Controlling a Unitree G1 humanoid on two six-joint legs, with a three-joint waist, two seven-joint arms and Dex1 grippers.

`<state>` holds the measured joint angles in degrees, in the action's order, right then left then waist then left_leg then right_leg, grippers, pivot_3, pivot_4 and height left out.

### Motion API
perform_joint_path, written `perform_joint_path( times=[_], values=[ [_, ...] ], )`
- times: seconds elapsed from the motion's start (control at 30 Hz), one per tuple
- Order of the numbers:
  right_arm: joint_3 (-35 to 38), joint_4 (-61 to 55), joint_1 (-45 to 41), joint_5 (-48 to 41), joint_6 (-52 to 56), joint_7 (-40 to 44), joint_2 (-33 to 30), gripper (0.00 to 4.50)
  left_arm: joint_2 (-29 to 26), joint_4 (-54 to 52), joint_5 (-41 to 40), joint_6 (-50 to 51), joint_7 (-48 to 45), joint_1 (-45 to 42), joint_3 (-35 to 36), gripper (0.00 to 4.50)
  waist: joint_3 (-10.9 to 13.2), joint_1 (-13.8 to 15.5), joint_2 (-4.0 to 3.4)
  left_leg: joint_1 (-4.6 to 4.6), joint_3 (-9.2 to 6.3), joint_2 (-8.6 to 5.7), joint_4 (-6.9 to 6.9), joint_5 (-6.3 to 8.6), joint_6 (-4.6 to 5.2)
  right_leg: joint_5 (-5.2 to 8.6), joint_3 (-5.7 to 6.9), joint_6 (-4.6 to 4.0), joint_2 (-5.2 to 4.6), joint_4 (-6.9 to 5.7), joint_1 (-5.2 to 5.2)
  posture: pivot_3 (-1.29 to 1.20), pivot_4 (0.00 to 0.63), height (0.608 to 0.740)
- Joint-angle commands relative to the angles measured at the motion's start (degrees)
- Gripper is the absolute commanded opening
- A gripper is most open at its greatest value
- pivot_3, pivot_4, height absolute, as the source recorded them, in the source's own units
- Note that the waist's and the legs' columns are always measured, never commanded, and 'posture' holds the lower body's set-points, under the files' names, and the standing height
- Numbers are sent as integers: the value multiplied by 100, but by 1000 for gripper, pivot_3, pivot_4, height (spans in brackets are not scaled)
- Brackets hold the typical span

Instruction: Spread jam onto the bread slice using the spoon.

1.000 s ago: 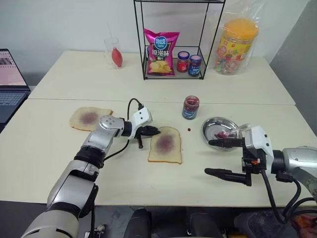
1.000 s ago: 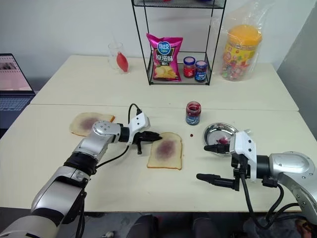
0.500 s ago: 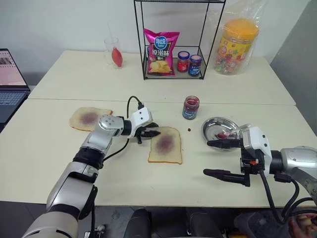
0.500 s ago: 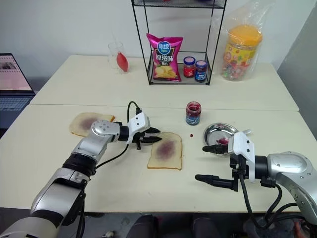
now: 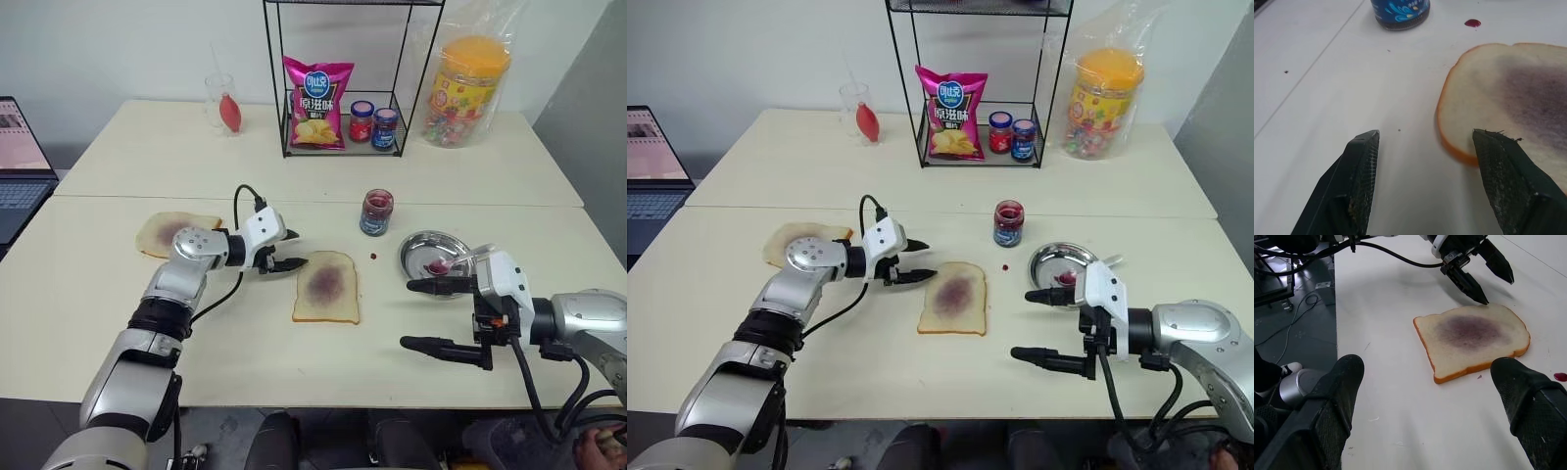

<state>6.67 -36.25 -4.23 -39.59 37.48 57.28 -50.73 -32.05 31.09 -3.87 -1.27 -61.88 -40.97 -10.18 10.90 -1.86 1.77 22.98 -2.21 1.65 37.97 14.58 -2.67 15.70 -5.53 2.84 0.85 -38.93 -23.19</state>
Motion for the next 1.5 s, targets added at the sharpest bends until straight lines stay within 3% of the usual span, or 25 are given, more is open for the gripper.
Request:
perform_joint_path(
  times=[0.03,0.17,0.3,0.4,0.57,0.83,1.07,1.47,1.5],
  values=[
    [228,-90,-10,23,-280,-163,127,4500,-223,-423,-121,-197,36,11,338,3121,0,-6,0,-1,0,0,0,0,0,0,0,0,0,0,0,0,150,740],
    [867,25,-9,-212,-176,-823,457,4500,-463,-1556,-422,-85,-235,187,494,3741,0,-2,0,0,-1,2,-1,0,0,0,0,0,0,-1,-1,0,150,740],
    [1604,146,118,-147,-380,-1575,962,4500,-657,-3299,-1342,944,-551,565,672,4434,0,15,0,4,0,1,0,0,-1,-6,0,-10,-5,-1,-1,0,150,740],
    [2037,444,170,228,-471,-2572,1482,4500,-839,-4553,-2125,1971,-553,855,720,4478,-1,0,-1,3,-2,5,-2,0,-1,-4,2,-7,-4,-1,0,0,150,740],
    [2108,1070,13,343,-378,-3453,2109,4500,-890,-5277,-2254,2411,-491,1102,399,4478,-3,-9,-8,-8,5,1,-1,-1,0,-1,-6,-2,-3,-9,2,0,150,740],
    [2057,2907,-699,355,-619,-3751,2708,4500,-788,-5486,-2034,2401,-401,1154,32,4478,-5,-54,-15,-11,15,3,-4,-1,1,-2,-15,-5,2,-6,0,0,150,740],
    [1989,4288,-1215,327,-696,-3383,2752,4500,-819,-5463,-1813,2237,-396,1189,-127,4478,-4,-77,-20,-7,17,2,-6,-1,1,-6,-16,-14,2,-5,-2,0,150,740],
    [1959,5067,-1738,-2,-360,-2901,2761,4500,-875,-5452,-1637,2110,-367,1344,-122,4478,-5,-138,-22,-8,17,2,-5,-1,1,-4,-17,-11,2,-5,-2,0,150,740],
    [1946,5124,-1786,-1,-353,-2870,2765,4320,-876,-5443,-1635,2107,-373,1346,-117,4493,-5,-138,-22,-8,18,2,-5,-1,1,-4,-18,-10,2,-5,-2,0,150,740]
  ],
)
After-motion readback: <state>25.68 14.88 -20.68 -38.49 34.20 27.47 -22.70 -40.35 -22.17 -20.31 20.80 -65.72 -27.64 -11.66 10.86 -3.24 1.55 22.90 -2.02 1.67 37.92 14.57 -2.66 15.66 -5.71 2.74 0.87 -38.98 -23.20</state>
